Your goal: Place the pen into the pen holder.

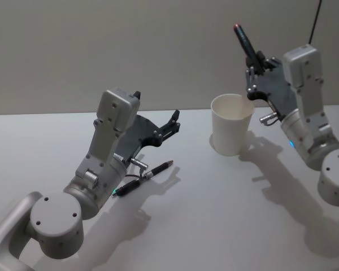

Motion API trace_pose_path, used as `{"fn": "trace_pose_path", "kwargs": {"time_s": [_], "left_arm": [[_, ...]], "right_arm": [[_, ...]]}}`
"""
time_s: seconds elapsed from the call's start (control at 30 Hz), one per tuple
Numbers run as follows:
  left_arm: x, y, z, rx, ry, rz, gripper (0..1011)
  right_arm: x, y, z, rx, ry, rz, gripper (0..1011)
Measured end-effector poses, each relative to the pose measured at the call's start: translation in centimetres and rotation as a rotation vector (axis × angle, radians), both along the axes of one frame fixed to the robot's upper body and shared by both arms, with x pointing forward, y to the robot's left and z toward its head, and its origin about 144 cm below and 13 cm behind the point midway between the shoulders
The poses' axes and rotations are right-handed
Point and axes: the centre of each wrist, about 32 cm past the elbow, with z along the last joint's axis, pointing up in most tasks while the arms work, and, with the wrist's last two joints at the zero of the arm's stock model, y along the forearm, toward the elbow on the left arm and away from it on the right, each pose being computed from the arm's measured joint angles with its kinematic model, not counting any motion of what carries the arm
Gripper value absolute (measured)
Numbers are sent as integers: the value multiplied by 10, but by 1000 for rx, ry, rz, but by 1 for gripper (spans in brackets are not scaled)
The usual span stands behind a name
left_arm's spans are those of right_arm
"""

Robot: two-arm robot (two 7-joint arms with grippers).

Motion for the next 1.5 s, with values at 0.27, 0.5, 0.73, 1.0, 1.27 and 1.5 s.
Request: {"fn": "trace_pose_path", "kwargs": {"time_s": [0.27,0.5,0.73,1.0,1.27,1.5], "left_arm": [[0,0,0,0,0,0,1001],[0,0,0,0,0,0,1001],[0,0,0,0,0,0,1001],[0,0,0,0,0,0,1001],[0,0,0,0,0,0,1001],[0,0,0,0,0,0,1001]], "right_arm": [[13,10,-8,-27,-9,38,175],[23,16,-17,-32,-31,66,175],[30,20,-27,-24,-57,96,175],[36,24,-37,0,-75,126,175],[41,27,-45,22,-75,150,175],[44,30,-49,32,-68,159,175]]}}
